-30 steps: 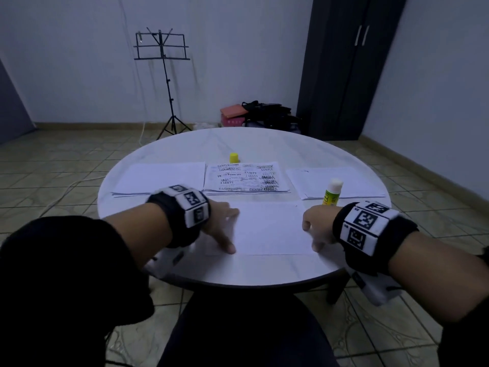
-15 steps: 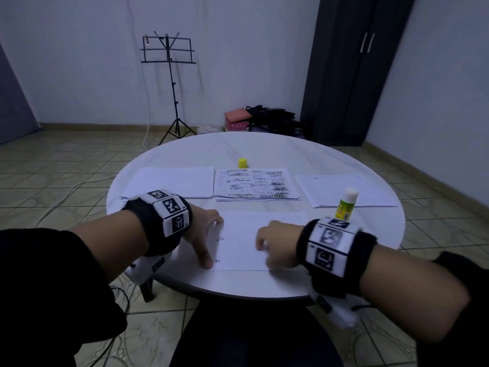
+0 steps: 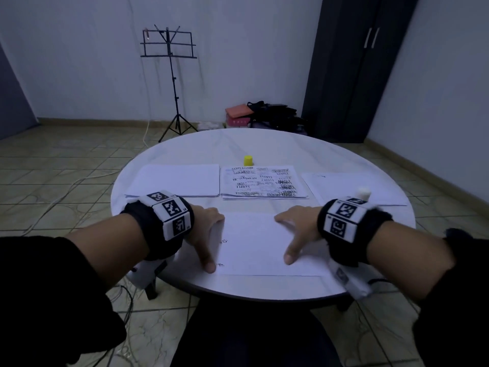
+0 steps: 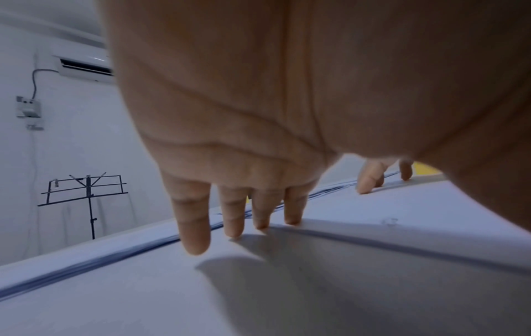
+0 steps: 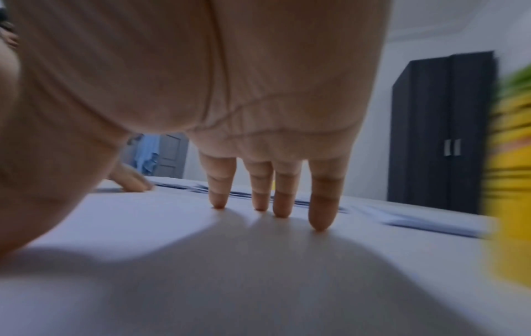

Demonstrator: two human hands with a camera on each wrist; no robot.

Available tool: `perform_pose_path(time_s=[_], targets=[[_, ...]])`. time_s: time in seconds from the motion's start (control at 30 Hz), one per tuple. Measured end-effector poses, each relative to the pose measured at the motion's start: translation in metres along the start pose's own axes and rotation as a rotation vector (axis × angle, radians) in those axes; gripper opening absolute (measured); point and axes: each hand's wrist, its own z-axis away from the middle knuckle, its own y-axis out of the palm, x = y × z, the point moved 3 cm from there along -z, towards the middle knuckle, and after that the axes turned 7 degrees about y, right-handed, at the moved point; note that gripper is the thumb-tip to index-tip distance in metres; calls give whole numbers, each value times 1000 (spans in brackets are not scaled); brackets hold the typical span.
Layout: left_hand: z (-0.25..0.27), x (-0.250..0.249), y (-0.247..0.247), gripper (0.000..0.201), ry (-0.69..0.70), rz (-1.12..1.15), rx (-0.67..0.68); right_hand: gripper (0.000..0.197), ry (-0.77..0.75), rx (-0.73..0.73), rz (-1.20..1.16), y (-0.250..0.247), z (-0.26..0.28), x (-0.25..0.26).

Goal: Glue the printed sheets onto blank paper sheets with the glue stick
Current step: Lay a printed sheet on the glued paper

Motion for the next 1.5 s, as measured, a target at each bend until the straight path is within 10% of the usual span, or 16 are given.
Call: perform_pose_path(time_s=[0.87,1.23,1.5], targets=[[3,-14,-8,147,-91,119,16,125,113,111,34,13,25,-37],[22,-19,1,60,-9,890,-328,76,120,24,-181,26,52,-38],[23,0,-10,62,29,1040,-571,24,251,-189,-726,14,17,-46]])
